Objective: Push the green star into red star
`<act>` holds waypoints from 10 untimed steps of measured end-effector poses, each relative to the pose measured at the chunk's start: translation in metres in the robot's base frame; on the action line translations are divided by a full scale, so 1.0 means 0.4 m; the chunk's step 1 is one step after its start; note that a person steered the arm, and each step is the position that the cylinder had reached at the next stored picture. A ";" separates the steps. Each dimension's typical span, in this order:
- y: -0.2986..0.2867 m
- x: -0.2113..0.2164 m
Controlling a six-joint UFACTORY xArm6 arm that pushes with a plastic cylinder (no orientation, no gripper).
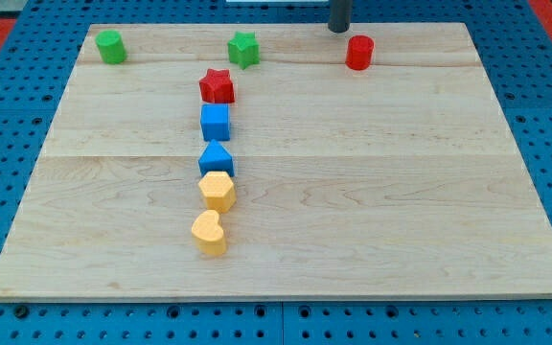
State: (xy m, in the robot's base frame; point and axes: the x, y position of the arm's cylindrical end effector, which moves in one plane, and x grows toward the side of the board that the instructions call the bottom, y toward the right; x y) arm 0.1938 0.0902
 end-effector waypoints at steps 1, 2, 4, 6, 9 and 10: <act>-0.009 -0.003; -0.043 0.000; -0.350 0.054; -0.421 0.288; -0.719 0.291; -0.786 0.291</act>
State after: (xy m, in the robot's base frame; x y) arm 0.3103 -0.2242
